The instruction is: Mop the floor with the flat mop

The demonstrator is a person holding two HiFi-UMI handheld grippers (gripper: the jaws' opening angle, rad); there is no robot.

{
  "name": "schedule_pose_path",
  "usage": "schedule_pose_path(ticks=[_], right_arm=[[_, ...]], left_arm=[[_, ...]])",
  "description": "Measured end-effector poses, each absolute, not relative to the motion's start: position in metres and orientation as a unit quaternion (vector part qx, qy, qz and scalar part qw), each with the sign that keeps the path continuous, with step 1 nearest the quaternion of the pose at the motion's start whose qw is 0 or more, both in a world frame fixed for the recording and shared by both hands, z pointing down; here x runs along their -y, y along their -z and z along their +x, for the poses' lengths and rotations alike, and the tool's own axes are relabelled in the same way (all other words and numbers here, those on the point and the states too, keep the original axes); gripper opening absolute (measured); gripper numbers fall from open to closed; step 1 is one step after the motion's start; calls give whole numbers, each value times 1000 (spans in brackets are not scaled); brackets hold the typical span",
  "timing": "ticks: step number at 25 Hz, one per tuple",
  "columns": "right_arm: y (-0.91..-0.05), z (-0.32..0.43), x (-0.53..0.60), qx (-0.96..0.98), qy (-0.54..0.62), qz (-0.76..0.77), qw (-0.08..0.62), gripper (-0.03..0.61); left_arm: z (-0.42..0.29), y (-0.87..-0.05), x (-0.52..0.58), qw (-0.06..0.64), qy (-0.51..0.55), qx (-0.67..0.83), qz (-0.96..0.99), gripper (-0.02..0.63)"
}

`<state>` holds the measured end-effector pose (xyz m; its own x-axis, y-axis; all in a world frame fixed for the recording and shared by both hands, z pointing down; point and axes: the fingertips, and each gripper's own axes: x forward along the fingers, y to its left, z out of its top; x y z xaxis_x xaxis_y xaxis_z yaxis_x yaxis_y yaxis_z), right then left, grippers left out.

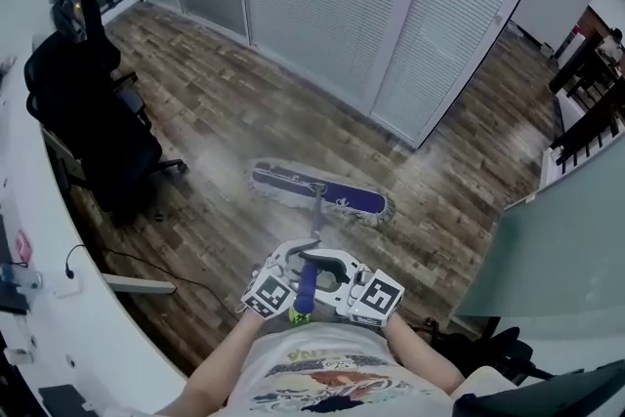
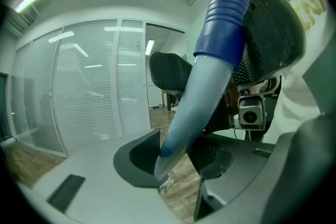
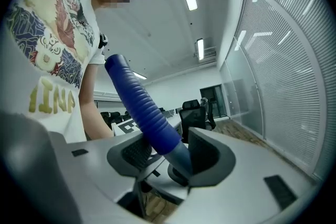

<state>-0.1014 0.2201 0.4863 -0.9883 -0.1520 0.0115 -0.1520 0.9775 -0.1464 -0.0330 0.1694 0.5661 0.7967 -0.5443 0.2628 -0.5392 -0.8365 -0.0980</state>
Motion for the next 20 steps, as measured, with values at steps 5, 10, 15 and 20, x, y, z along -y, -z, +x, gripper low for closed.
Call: schedule_pose_path(ticks=[5,10,15,20], right_arm=[[-485,-76,-250,994,-80,69,10,202],[-492,-51,-276,996,-58,69,0,202],[-490,-41,-275,994,-60,87,-17,204],[-493,-41,-259,993,-63,97,-20,204]], left_arm=[[-9,-564,-197,-7,148,-295,-944,152],[15,-572,-224,-18,152,-293,-944,152],[25,-574,-224,-13,142,-289,-947,152],[25,-574,-209,-7,133,-277,-952,152]])
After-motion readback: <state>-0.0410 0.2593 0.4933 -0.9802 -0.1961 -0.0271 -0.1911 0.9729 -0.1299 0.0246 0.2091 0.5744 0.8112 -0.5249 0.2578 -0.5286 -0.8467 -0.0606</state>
